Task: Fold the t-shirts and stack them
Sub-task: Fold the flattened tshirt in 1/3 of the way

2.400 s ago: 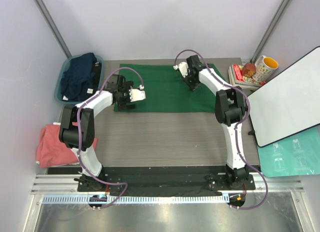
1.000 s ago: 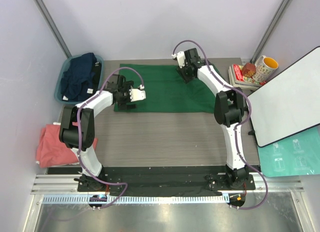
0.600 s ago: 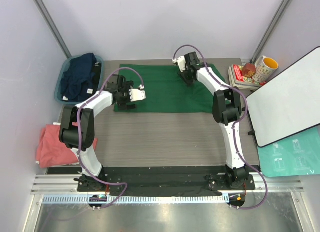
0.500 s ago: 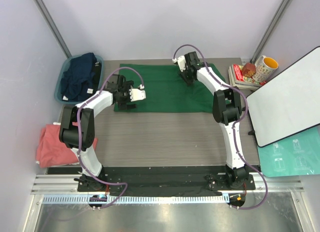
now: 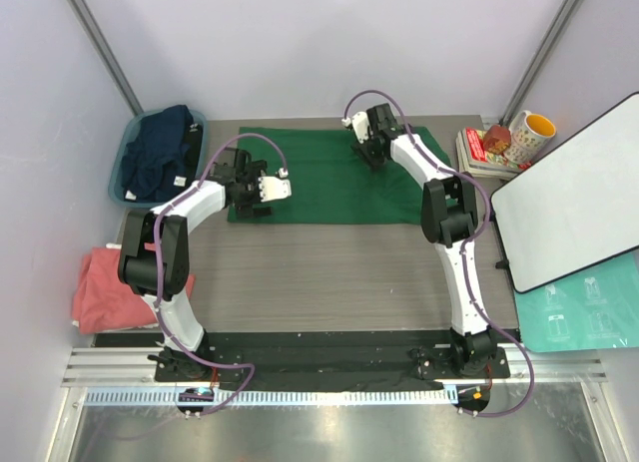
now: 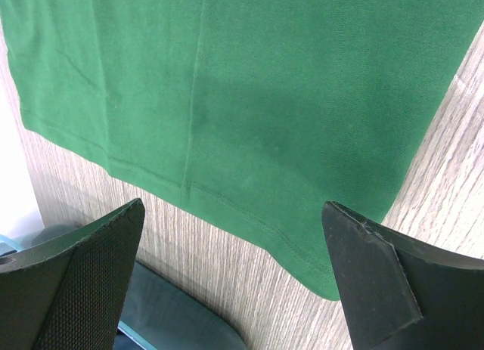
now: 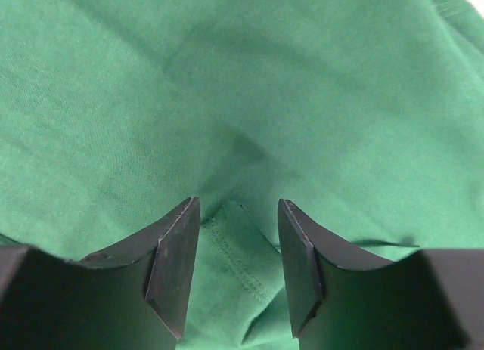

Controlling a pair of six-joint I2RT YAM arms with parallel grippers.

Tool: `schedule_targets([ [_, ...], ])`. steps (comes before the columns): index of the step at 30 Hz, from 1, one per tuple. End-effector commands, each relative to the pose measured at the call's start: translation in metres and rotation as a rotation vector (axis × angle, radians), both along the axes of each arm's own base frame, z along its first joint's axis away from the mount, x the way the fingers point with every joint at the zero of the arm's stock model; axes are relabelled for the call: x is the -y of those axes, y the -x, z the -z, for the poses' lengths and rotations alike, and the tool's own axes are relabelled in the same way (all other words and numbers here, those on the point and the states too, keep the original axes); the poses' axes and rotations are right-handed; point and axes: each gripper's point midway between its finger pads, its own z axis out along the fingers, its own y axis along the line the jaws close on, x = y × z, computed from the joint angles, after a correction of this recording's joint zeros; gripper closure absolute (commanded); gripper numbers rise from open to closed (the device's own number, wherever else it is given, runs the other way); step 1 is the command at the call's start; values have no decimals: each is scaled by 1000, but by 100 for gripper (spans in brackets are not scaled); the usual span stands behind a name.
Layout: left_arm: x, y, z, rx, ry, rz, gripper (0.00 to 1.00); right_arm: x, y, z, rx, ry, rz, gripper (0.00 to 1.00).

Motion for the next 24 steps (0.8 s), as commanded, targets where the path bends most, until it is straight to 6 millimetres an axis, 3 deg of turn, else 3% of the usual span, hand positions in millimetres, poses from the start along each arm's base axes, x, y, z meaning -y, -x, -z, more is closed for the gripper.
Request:
schedule_targets([
  [1,11,-14,-17,54,45,9,0,-4,-13,-17,57,-13,-14,50],
  [6,10,-16,-17,58,39,8,0,-8,-4,-17,31,-28,-51,69],
  [11,12,-17,-14,50,44,11,0,-9,-1,-20,25,-33,-68,98],
  [18,15,-22,-17,59,48,17,0,-13,-7,-29,51,-42,-75,99],
  [24,15,-22,-16,58,43,21,0,-19,-18,-57,118,-78,-70,99],
])
